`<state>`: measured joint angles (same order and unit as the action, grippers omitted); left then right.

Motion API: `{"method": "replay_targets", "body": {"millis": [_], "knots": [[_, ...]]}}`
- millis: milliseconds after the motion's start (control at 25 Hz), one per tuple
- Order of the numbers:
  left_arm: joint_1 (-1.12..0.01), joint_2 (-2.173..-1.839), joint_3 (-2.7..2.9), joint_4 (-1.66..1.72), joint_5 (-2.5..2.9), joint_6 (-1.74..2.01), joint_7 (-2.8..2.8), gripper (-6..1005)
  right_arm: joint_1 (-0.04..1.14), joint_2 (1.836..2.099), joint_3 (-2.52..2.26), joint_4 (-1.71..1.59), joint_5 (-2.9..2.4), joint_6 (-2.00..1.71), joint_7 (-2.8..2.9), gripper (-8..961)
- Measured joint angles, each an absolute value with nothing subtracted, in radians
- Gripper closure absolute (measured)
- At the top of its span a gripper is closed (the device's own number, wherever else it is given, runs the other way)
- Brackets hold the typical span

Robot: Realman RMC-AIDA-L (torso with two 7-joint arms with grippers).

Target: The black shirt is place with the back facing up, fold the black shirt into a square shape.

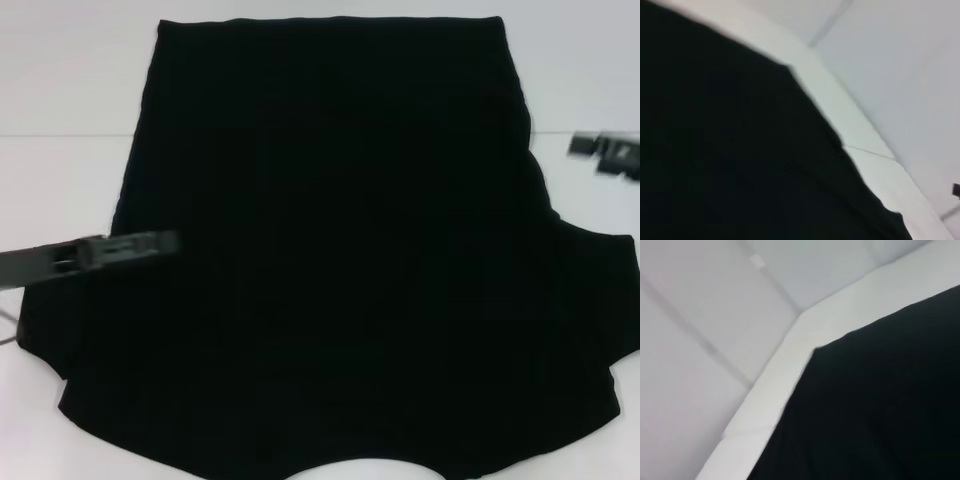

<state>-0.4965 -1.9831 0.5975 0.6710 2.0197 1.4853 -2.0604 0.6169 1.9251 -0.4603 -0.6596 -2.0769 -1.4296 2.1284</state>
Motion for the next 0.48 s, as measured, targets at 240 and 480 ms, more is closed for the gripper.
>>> {"method": "replay_targets", "body": {"millis": [240,480], "knots": [[-0.426,-1.936,0.487,0.665,2.093,1.484,-2.185,164,0.657,1.882,-0.469,-0.687,-2.132,-1.323,2.287,13],[-0.411,-1.925,0.379,0.663,2.206,1.473,-2.235,258,0.661,1.881,-0.469,-0.689,-2.137,-1.315,2.293,12]]}}
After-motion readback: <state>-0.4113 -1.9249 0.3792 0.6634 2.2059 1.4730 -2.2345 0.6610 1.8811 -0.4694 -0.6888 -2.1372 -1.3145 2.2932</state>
